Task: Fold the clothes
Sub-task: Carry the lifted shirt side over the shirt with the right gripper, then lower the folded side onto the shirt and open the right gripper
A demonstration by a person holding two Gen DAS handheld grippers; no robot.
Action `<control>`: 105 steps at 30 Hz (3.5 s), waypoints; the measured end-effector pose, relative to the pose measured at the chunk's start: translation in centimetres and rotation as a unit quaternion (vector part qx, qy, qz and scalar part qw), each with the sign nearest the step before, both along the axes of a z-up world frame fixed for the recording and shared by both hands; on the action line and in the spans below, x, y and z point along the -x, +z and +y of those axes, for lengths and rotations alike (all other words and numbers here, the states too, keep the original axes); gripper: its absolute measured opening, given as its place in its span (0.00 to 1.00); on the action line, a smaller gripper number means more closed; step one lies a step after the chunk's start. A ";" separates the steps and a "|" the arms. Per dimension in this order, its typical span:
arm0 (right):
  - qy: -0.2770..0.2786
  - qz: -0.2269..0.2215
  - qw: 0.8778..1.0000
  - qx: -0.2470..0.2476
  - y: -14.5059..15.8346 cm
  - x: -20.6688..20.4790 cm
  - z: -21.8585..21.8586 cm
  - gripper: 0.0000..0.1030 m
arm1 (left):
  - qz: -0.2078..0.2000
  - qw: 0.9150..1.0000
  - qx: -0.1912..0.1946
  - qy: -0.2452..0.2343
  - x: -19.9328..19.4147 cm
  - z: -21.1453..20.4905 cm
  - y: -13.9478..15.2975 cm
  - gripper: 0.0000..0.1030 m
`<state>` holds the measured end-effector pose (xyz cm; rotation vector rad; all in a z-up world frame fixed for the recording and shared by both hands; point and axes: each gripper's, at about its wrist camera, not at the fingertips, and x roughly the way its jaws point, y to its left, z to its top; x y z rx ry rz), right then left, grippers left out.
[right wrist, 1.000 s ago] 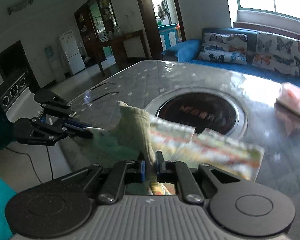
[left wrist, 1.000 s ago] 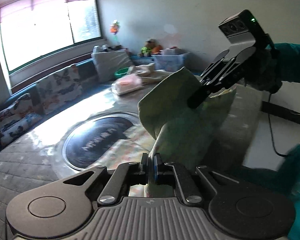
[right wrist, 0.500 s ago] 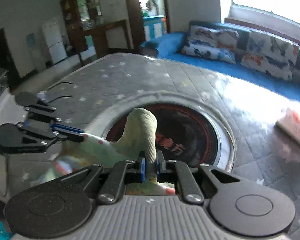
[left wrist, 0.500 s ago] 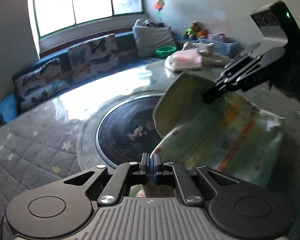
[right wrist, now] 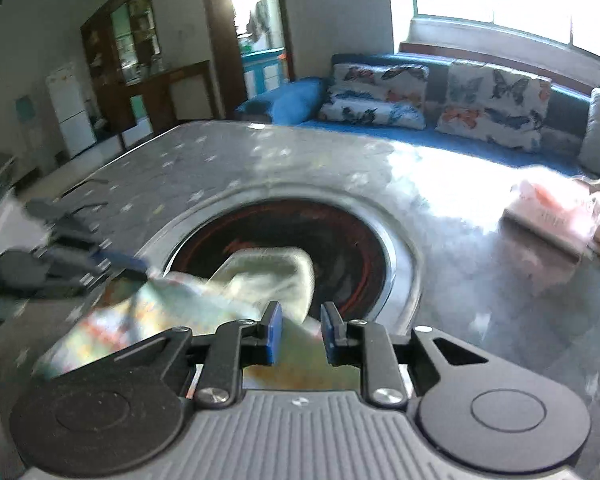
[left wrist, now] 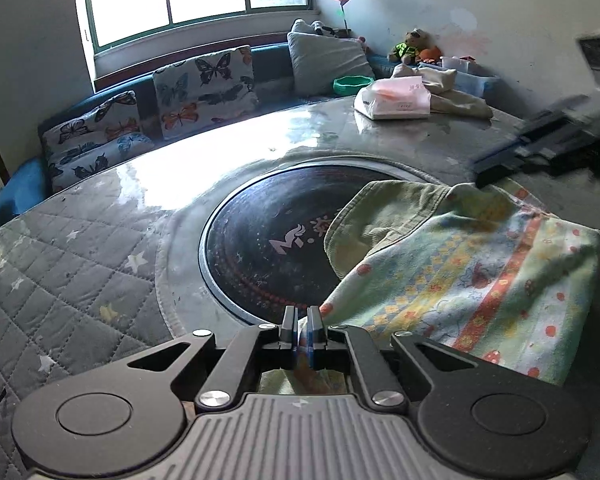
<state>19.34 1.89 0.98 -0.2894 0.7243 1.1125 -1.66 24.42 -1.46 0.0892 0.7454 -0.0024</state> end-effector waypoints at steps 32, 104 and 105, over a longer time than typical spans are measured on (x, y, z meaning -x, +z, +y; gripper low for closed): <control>0.009 -0.033 0.999 0.005 -1.0 2.1 1.4 0.19 | -0.009 0.995 0.069 -0.075 3.1 -9.4 1.4 0.09; -0.046 -0.032 0.997 0.047 -2.8 9.2 -9.9 0.24 | -0.010 0.992 0.105 -0.068 5.1 -13.2 0.2 0.29; -0.053 -0.025 0.997 0.044 -2.8 9.0 -10.2 0.24 | -0.010 0.992 0.107 -0.065 5.2 -13.1 0.1 0.29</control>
